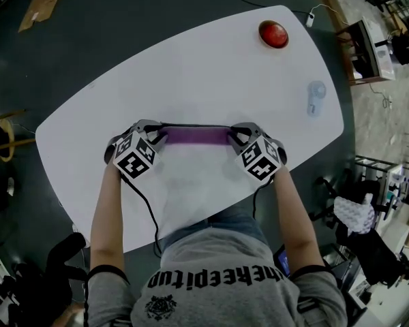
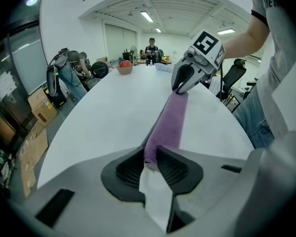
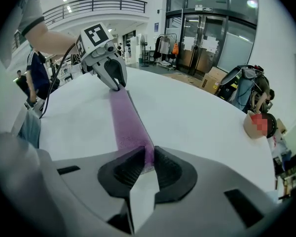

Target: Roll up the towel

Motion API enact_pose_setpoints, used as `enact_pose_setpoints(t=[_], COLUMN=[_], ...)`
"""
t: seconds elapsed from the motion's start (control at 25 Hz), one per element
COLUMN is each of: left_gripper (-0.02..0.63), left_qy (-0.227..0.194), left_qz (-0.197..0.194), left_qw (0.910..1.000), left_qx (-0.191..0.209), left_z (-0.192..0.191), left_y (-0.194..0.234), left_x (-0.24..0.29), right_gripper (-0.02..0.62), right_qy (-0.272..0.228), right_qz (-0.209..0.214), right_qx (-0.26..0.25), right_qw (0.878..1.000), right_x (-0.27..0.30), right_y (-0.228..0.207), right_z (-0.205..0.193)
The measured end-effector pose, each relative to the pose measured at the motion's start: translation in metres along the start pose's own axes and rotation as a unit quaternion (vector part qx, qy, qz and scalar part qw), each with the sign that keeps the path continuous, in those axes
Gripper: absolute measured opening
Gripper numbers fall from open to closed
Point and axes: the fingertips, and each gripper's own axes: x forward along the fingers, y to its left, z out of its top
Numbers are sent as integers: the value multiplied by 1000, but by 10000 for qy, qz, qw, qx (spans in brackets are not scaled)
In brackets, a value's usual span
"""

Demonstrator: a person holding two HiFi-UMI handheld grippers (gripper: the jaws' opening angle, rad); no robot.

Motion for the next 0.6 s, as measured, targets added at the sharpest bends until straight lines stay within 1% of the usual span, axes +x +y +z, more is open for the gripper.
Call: enact_pose_setpoints(t=[0.24, 0.44, 0.6], left_gripper=[89, 89, 89], left_qy=[-252, -353, -325], left_qz=[113, 183, 268], left_qw=[9988, 9968, 9955], left_qx=[-410, -689, -846], left_z=[3, 4, 3], left_y=[15, 23, 28], left_x=[1, 6, 10], right_gripper=[57, 60, 60], right_qy=[-54, -80, -97], right_qz=[-49, -167, -159], right_qx=[124, 174, 196], right_qw=[9999, 9997, 9996], right_x=[5, 6, 6], right_y=[-7, -15, -17], right_z=[2, 2, 2])
